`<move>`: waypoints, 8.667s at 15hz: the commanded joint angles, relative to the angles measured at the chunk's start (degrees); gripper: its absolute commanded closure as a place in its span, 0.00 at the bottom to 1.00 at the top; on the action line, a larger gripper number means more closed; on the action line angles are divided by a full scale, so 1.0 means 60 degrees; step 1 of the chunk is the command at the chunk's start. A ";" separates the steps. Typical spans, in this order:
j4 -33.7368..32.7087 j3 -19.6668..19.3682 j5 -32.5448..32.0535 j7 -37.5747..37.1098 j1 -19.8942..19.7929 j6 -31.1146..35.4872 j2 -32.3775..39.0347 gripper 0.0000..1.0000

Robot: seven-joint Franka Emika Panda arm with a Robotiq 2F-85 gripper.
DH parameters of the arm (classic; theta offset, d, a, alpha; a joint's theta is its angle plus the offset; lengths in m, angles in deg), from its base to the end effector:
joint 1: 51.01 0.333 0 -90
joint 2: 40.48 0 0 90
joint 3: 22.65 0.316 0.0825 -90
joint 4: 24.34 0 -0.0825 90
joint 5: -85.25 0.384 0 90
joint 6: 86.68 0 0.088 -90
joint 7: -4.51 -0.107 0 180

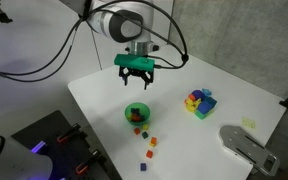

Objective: Remove one purple block and one brown block from the bowl and put them on the table

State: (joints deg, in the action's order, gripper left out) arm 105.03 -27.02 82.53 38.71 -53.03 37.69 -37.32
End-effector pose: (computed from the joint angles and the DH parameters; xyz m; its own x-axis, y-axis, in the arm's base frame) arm 0.5071 -0.0586 0.3269 0.8602 0.4904 -0.1398 0.4889 -0.8711 -0.0476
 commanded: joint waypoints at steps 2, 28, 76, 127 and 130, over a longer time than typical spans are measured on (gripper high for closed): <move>0.0044 0.0194 0.0867 0.1325 -0.0288 0.0780 0.0770 0.00; -0.1737 0.1328 0.1539 0.1792 -0.1227 0.2287 0.5031 0.00; -0.0803 0.2307 0.0042 0.3704 -0.2050 0.4469 0.5162 0.69; 0.0143 0.0138 -0.0605 0.1144 -0.1686 0.1799 0.3278 0.00; -0.0076 0.0100 -0.0562 -0.0067 -0.1433 0.0803 0.2623 0.00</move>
State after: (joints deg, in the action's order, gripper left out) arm 105.46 -26.11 78.19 44.77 -63.14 47.93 -17.49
